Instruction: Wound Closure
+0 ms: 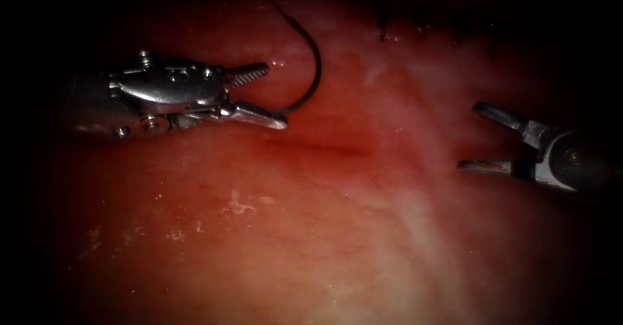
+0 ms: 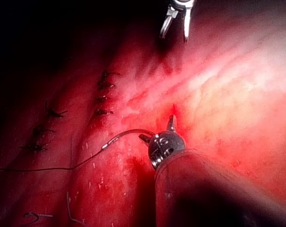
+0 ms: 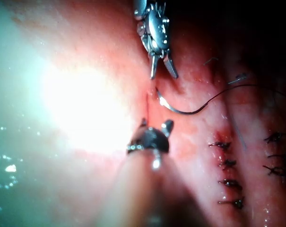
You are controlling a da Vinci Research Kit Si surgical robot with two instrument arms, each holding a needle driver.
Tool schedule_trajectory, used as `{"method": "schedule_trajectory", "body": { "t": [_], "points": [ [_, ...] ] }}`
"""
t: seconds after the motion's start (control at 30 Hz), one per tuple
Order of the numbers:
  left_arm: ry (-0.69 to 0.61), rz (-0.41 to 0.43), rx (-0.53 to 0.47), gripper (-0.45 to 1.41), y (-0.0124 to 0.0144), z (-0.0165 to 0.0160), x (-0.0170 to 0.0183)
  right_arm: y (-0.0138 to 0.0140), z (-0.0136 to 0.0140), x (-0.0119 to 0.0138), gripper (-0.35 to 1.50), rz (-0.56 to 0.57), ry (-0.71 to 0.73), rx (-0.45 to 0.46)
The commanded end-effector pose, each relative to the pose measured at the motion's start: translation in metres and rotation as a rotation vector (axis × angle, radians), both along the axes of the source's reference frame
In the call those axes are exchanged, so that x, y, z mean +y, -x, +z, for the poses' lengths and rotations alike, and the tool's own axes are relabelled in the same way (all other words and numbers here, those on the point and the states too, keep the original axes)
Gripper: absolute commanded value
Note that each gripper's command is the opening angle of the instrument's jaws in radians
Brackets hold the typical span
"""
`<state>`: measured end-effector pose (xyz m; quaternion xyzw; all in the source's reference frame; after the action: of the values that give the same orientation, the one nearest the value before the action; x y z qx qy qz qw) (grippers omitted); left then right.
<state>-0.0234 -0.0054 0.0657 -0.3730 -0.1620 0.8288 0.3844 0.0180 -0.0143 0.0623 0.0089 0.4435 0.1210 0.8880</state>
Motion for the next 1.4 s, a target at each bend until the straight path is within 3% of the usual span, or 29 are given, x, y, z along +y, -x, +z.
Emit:
{"method": "schedule_trajectory", "body": {
  "t": [0.03,0.23,0.4,0.57,0.6,0.73,0.87,1.0,1.2,1.4],
  "points": [
    [-0.013,0.007,0.003,0.49,0.0006,0.0007,-0.0002,-0.0010,0.0005,-0.0003,0.60,-0.006,-0.003,-0.004],
    [-0.056,0.070,0.050,0.49,0.0008,0.0030,-0.0013,-0.0013,0.0007,-0.0005,0.60,-0.025,-0.016,-0.025],
    [-0.069,0.085,0.075,0.31,0.0013,0.0034,-0.0008,-0.0013,0.0007,-0.0005,0.60,-0.024,-0.016,-0.026],
    [-0.082,0.091,0.094,0.29,0.0017,0.0037,-0.0006,-0.0015,0.0008,-0.0005,0.62,-0.022,-0.014,-0.029],
    [-0.082,0.093,0.096,0.39,0.0016,0.0039,-0.0005,-0.0015,0.0008,-0.0005,0.62,-0.022,-0.014,-0.028],
    [-0.090,0.115,0.144,0.41,0.0015,0.0047,-0.0003,-0.0016,0.0007,-0.0006,0.63,-0.021,-0.014,-0.029],
    [-0.089,0.123,0.165,0.73,0.0014,0.0055,0.0000,-0.0018,0.0007,-0.0007,0.63,-0.021,-0.014,-0.029],
    [-0.081,0.131,0.184,0.53,0.0014,0.0060,-0.0003,-0.0018,0.0006,-0.0007,0.63,-0.021,-0.015,-0.029],
    [-0.063,0.152,0.182,-0.45,0.0015,0.0058,-0.0003,-0.0019,0.0006,-0.0007,0.60,-0.020,-0.015,-0.029],
    [0.012,0.203,0.203,-0.45,0.0012,0.0050,-0.0009,-0.0024,0.0005,-0.0007,0.48,0.029,-0.078,-0.028]
  ]
}}
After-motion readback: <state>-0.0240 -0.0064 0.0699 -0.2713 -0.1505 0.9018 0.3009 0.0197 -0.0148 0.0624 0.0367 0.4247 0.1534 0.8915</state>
